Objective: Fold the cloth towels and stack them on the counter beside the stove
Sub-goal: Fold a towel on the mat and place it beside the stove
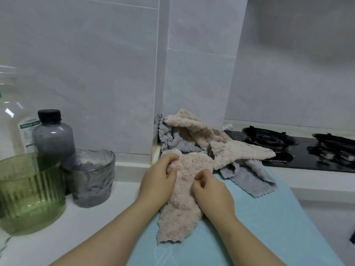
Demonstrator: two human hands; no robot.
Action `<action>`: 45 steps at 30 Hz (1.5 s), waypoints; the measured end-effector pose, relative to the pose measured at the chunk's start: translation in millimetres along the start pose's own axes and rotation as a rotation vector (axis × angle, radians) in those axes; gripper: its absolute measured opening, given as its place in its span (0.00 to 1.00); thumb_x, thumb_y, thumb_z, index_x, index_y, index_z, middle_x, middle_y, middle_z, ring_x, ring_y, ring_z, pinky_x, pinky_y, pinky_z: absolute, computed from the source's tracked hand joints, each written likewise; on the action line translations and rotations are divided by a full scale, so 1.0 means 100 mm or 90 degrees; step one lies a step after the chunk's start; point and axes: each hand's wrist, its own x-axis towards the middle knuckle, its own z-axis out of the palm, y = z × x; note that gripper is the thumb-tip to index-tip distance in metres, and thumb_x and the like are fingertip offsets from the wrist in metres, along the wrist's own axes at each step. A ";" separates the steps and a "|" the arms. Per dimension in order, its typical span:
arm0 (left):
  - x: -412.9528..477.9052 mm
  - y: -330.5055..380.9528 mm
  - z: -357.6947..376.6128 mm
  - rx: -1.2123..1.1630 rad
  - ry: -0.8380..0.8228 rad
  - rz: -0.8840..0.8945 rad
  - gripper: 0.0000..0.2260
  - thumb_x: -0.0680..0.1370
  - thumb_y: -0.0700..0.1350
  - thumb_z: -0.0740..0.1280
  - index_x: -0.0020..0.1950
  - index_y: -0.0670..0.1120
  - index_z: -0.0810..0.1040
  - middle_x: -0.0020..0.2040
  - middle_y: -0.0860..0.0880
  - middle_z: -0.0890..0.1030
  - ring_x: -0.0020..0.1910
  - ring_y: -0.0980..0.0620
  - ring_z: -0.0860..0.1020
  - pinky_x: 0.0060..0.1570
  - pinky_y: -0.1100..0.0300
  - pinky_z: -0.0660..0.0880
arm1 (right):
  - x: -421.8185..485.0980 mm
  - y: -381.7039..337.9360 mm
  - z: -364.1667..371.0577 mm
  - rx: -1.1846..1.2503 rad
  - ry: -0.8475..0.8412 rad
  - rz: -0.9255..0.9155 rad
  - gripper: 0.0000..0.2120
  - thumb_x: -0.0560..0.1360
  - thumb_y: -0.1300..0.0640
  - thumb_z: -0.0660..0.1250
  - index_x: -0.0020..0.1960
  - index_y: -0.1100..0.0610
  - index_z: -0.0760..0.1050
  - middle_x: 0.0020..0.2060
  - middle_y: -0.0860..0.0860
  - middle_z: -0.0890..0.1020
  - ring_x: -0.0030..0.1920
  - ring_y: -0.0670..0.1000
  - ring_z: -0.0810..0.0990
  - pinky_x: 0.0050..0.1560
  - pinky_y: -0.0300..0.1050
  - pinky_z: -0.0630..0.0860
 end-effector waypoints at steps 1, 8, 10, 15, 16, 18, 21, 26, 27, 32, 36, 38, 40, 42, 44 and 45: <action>0.04 -0.04 0.01 -0.057 0.007 -0.008 0.16 0.78 0.42 0.62 0.62 0.58 0.71 0.58 0.57 0.77 0.50 0.56 0.76 0.51 0.61 0.71 | 0.03 0.02 -0.01 0.058 0.010 0.007 0.04 0.75 0.53 0.56 0.47 0.46 0.70 0.39 0.47 0.82 0.41 0.51 0.79 0.42 0.48 0.77; 0.07 0.16 -0.01 -0.479 -0.088 -0.124 0.10 0.79 0.37 0.61 0.53 0.52 0.72 0.49 0.48 0.82 0.47 0.54 0.79 0.48 0.64 0.75 | 0.10 -0.09 -0.15 0.432 0.018 -0.030 0.10 0.78 0.49 0.60 0.59 0.41 0.68 0.42 0.45 0.77 0.41 0.47 0.76 0.47 0.43 0.73; 0.01 0.20 0.00 -0.520 -0.148 -0.142 0.07 0.81 0.42 0.57 0.55 0.50 0.72 0.43 0.48 0.85 0.50 0.52 0.80 0.55 0.60 0.72 | 0.10 -0.08 -0.15 0.477 -0.019 -0.022 0.12 0.77 0.49 0.62 0.60 0.40 0.67 0.45 0.46 0.77 0.43 0.45 0.76 0.48 0.40 0.72; -0.03 0.19 0.02 -0.504 -0.110 -0.107 0.10 0.82 0.41 0.52 0.53 0.50 0.72 0.34 0.47 0.84 0.41 0.54 0.82 0.48 0.61 0.73 | 0.09 -0.05 -0.17 0.479 -0.054 0.025 0.04 0.73 0.60 0.68 0.45 0.53 0.79 0.38 0.48 0.81 0.38 0.48 0.76 0.39 0.43 0.72; -0.02 0.18 0.01 -0.496 -0.066 -0.117 0.09 0.82 0.41 0.53 0.50 0.49 0.72 0.32 0.47 0.83 0.37 0.53 0.82 0.42 0.61 0.75 | 0.09 -0.04 -0.16 0.464 -0.045 0.034 0.06 0.72 0.63 0.67 0.39 0.53 0.79 0.34 0.49 0.79 0.36 0.49 0.75 0.39 0.45 0.71; 0.00 0.14 0.02 -0.438 0.015 -0.137 0.10 0.81 0.38 0.55 0.47 0.50 0.71 0.31 0.48 0.81 0.33 0.50 0.80 0.36 0.60 0.76 | 0.08 -0.03 -0.16 0.456 -0.031 0.052 0.10 0.71 0.66 0.65 0.35 0.54 0.77 0.30 0.50 0.77 0.34 0.51 0.73 0.37 0.47 0.69; 0.02 0.05 0.06 -0.306 0.049 -0.144 0.16 0.77 0.32 0.56 0.44 0.53 0.71 0.38 0.49 0.79 0.40 0.50 0.79 0.45 0.51 0.76 | 0.07 -0.05 -0.19 0.506 0.020 0.065 0.12 0.71 0.68 0.64 0.33 0.55 0.74 0.28 0.49 0.74 0.32 0.50 0.71 0.35 0.46 0.67; 0.01 0.05 0.12 -0.211 -0.049 -0.138 0.10 0.77 0.40 0.65 0.53 0.54 0.71 0.48 0.54 0.76 0.46 0.54 0.74 0.47 0.60 0.71 | 0.09 -0.09 -0.35 0.996 -0.048 0.225 0.05 0.64 0.67 0.62 0.33 0.59 0.68 0.26 0.54 0.72 0.26 0.52 0.72 0.31 0.42 0.72; 0.01 0.05 0.11 -0.243 -0.073 -0.168 0.10 0.77 0.45 0.66 0.56 0.54 0.71 0.51 0.54 0.75 0.50 0.54 0.75 0.54 0.59 0.72 | 0.08 -0.10 -0.39 1.054 -0.071 0.255 0.02 0.61 0.64 0.61 0.34 0.60 0.70 0.26 0.55 0.74 0.25 0.54 0.74 0.31 0.42 0.74; 0.06 0.05 0.10 -0.462 -0.132 -0.282 0.25 0.75 0.52 0.68 0.69 0.54 0.64 0.65 0.46 0.72 0.63 0.47 0.73 0.67 0.49 0.69 | 0.02 -0.14 -0.48 1.120 -0.045 0.270 0.25 0.70 0.64 0.52 0.16 0.58 0.72 0.17 0.51 0.73 0.17 0.49 0.73 0.20 0.32 0.70; 0.08 -0.03 0.12 -0.400 -0.158 -0.240 0.29 0.74 0.48 0.70 0.72 0.55 0.60 0.67 0.49 0.71 0.64 0.49 0.73 0.67 0.49 0.68 | -0.01 -0.14 -0.52 0.996 -0.077 0.289 0.13 0.67 0.64 0.57 0.26 0.58 0.73 0.22 0.52 0.74 0.22 0.51 0.73 0.26 0.37 0.71; 0.03 -0.03 0.13 -0.289 -0.203 -0.180 0.33 0.73 0.51 0.69 0.73 0.56 0.56 0.68 0.52 0.70 0.65 0.50 0.72 0.67 0.49 0.67 | 0.03 -0.01 -0.52 0.697 -0.012 0.271 0.10 0.71 0.66 0.58 0.32 0.57 0.70 0.27 0.51 0.72 0.27 0.49 0.70 0.29 0.41 0.66; -0.01 -0.03 0.17 -0.185 -0.262 -0.103 0.36 0.73 0.51 0.68 0.75 0.55 0.51 0.67 0.50 0.71 0.65 0.51 0.72 0.68 0.50 0.67 | 0.06 0.15 -0.50 0.489 0.084 0.238 0.06 0.72 0.66 0.58 0.39 0.57 0.68 0.33 0.52 0.71 0.32 0.50 0.68 0.33 0.44 0.64; -0.06 -0.04 0.21 -0.012 -0.298 -0.023 0.34 0.76 0.50 0.65 0.75 0.54 0.49 0.69 0.50 0.70 0.66 0.50 0.71 0.66 0.55 0.67 | 0.06 0.24 -0.49 0.304 0.178 0.197 0.07 0.72 0.67 0.57 0.44 0.56 0.68 0.38 0.52 0.75 0.38 0.54 0.72 0.38 0.48 0.67; -0.08 -0.04 0.19 0.190 -0.283 0.048 0.28 0.77 0.53 0.62 0.74 0.54 0.54 0.68 0.51 0.71 0.66 0.49 0.70 0.64 0.57 0.67 | 0.06 0.26 -0.50 0.111 0.256 0.108 0.10 0.72 0.69 0.57 0.46 0.54 0.68 0.42 0.49 0.74 0.48 0.56 0.72 0.44 0.49 0.67; -0.08 -0.04 0.18 0.250 -0.276 0.070 0.25 0.78 0.55 0.60 0.73 0.54 0.57 0.68 0.51 0.71 0.66 0.49 0.69 0.64 0.57 0.66 | 0.06 0.23 -0.49 0.054 0.274 0.055 0.11 0.72 0.69 0.58 0.47 0.54 0.69 0.43 0.47 0.73 0.51 0.55 0.70 0.47 0.49 0.65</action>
